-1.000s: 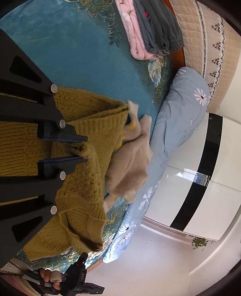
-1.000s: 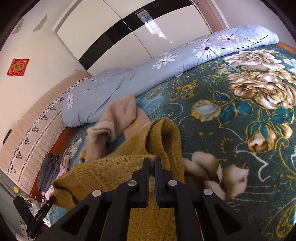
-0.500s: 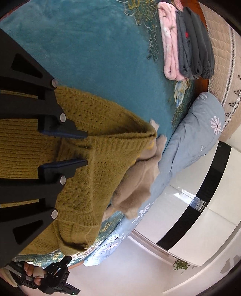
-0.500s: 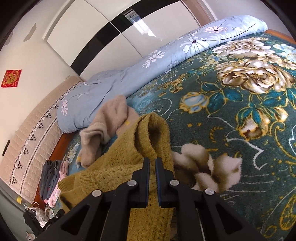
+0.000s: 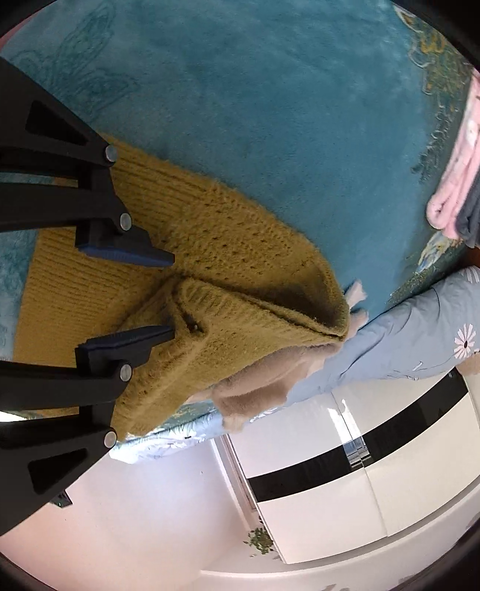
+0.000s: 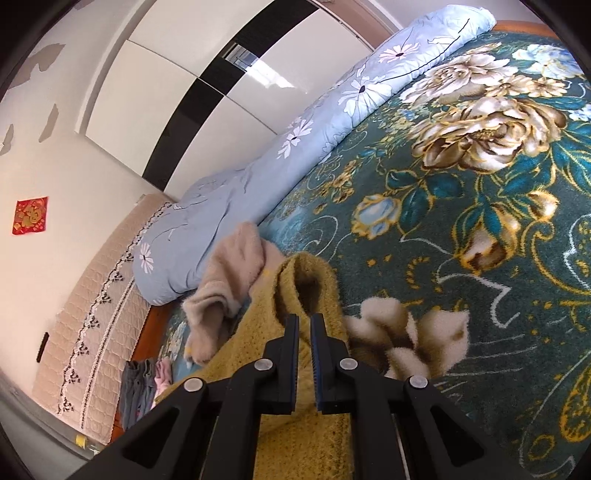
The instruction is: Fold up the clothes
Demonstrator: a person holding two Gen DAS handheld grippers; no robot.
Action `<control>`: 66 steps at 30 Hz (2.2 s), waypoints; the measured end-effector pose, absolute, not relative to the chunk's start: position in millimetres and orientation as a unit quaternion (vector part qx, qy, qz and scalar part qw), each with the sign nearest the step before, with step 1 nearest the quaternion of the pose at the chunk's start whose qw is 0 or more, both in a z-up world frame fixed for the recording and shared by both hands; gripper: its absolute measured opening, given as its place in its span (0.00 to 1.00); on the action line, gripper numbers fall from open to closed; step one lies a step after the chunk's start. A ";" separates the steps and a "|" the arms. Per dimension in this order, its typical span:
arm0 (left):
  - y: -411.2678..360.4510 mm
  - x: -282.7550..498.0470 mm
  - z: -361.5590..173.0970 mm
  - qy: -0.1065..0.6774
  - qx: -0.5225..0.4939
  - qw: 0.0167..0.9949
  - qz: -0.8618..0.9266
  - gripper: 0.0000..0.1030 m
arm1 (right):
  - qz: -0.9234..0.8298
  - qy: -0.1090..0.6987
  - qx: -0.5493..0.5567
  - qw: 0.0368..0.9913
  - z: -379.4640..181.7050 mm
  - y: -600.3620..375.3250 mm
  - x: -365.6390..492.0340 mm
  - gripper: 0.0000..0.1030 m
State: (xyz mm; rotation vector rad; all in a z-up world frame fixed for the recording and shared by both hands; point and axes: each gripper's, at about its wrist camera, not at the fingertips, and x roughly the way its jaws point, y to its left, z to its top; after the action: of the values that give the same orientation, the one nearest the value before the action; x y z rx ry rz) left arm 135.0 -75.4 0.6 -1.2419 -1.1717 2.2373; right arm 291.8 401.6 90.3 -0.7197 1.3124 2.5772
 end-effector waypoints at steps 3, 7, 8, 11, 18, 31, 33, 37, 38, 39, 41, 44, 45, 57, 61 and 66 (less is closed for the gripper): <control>-75.7 138.0 -7.5 -0.450 -0.444 0.170 0.756 0.34 | 0.857 0.445 -0.253 0.061 88.6 396.0 285.3 0.09; -74.7 143.3 -15.6 -0.471 -0.447 0.173 0.741 0.36 | 0.847 0.448 -0.278 0.059 80.7 391.6 279.0 0.09; -74.5 144.7 -17.2 -0.475 -0.447 0.174 0.738 0.36 | 0.845 0.451 -0.282 0.059 78.7 390.9 279.3 0.09; -74.1 148.7 -19.9 -0.488 -0.446 0.177 0.729 0.40 | 0.835 0.463 -0.292 0.060 75.5 389.7 280.1 0.09; -68.3 159.8 -2.5 -0.472 -0.429 0.195 0.745 0.48 | 0.802 0.482 -0.342 0.084 76.5 379.1 281.9 0.13; -40.0 155.6 -3.6 -0.429 -0.463 0.190 0.752 0.50 | 0.762 0.505 -0.400 0.065 51.1 360.8 281.2 0.32; -39.6 155.6 -0.8 -0.424 -0.461 0.184 0.758 0.50 | 0.758 0.508 -0.405 0.057 41.4 357.9 276.5 0.32; -37.9 154.8 -2.8 -0.422 -0.467 0.172 0.758 0.50 | 0.761 0.507 -0.401 0.053 28.7 355.2 267.8 0.31; -37.3 154.2 -2.7 -0.421 -0.468 0.168 0.758 0.49 | 0.764 0.505 -0.399 0.053 28.4 354.7 266.6 0.31; -37.2 154.2 -1.6 -0.418 -0.470 0.166 0.760 0.49 | 0.768 0.500 -0.396 0.052 29.3 354.3 265.6 0.31; -38.1 154.4 1.4 -0.415 -0.468 0.167 0.762 0.47 | 0.778 0.492 -0.387 0.053 31.8 352.5 265.1 0.32; -42.1 154.1 2.9 -0.408 -0.470 0.160 0.766 0.28 | 0.788 0.479 -0.382 0.058 34.3 347.8 265.2 0.32; -44.1 153.6 1.4 -0.406 -0.475 0.153 0.765 0.24 | 0.791 0.475 -0.380 0.061 35.3 346.3 265.7 0.31; -52.8 148.1 9.2 -0.401 -0.466 0.160 0.773 0.11 | 0.828 0.428 -0.359 0.060 59.5 333.0 270.8 0.11; -67.7 155.5 29.9 -0.389 -0.436 0.174 0.793 0.11 | 0.852 0.397 -0.338 0.051 84.3 317.7 278.3 0.11; -83.6 165.6 34.9 -0.387 -0.427 0.179 0.797 0.11 | 0.865 0.362 -0.346 0.026 102.0 295.8 285.2 0.10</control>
State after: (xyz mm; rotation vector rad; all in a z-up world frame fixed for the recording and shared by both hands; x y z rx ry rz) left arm 165.6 -83.6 34.9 -1.2076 -1.0952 2.2539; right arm 285.2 295.8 102.0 -1.0683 1.1186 2.6741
